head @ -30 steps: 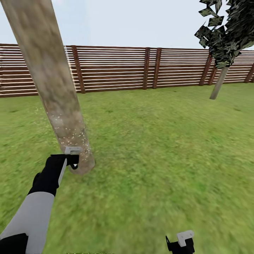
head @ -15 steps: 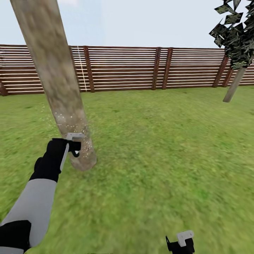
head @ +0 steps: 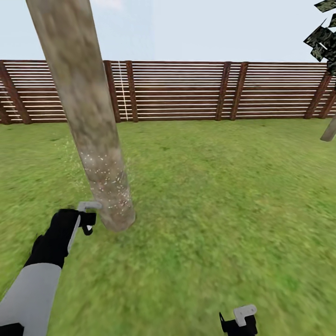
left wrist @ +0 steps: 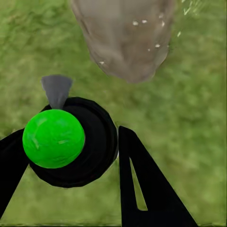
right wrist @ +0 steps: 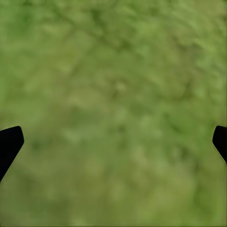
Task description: In the garden, pick up the pesticide atomizer on the floor and spray pesticide onto both trees until each tree trunk is fully covered.
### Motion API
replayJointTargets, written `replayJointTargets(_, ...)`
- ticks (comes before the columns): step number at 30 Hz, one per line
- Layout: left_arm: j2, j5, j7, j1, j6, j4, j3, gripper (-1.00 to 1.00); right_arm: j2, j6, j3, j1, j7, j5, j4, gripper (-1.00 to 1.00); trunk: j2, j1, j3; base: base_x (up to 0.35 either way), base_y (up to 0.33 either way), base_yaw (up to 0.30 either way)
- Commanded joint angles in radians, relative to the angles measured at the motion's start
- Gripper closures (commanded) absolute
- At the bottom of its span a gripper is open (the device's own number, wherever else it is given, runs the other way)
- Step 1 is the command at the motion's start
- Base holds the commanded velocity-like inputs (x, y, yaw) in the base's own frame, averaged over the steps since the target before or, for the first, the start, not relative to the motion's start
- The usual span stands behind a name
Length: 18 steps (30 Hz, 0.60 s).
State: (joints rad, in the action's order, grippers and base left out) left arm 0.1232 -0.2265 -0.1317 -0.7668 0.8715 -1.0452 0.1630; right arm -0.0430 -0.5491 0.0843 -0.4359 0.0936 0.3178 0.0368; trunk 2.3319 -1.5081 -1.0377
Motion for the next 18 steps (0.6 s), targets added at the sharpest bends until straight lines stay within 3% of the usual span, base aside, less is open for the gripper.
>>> replayJointTargets(1,-0.003,-0.002,0.0,0.018,-0.02,0.002,0.0,1.0,0.0,0.0,0.0,0.0,0.0,0.0,0.0,-1.0,0.0,0.0,0.0,0.027,0.0,0.001)
replayJointTargets(4,-0.005,0.001,0.0,0.037,-0.089,0.057,0.001,1.0,0.0,0.0,0.0,0.0,0.0,0.001,0.0,-1.0,0.0,0.0,0.0,0.053,0.0,0.0)
replayJointTargets(8,-0.007,0.003,0.001,0.038,-0.098,0.096,0.002,1.0,0.0,0.0,0.0,0.0,0.0,0.001,0.0,-1.0,0.0,0.0,0.0,0.274,0.048,0.0)
replayJointTargets(11,-0.024,0.002,0.001,0.038,-0.101,0.099,0.001,1.0,0.0,0.0,0.0,0.0,0.0,0.001,0.0,-1.0,0.0,0.0,0.0,0.28,0.075,0.0)
replayJointTargets(14,-0.016,-0.001,-0.002,0.068,-0.113,0.099,0.004,1.0,0.001,0.0,0.0,0.0,-0.001,0.0,0.002,-1.0,0.0,0.0,0.0,-0.161,0.011,0.0)
replayJointTargets(17,-0.013,-0.005,-0.012,0.099,-0.177,0.1,0.0,1.0,0.001,0.001,-0.001,-0.001,-0.003,0.001,0.006,-1.0,0.0,0.0,0.0,-0.322,0.001,0.0)
replayJointTargets(18,-0.004,-0.024,-0.071,0.18,-0.301,0.108,-0.013,1.0,0.002,0.004,-0.027,-0.001,-0.007,0.01,0.021,-1.0,0.0,0.0,0.0,-0.336,0.0,0.0)
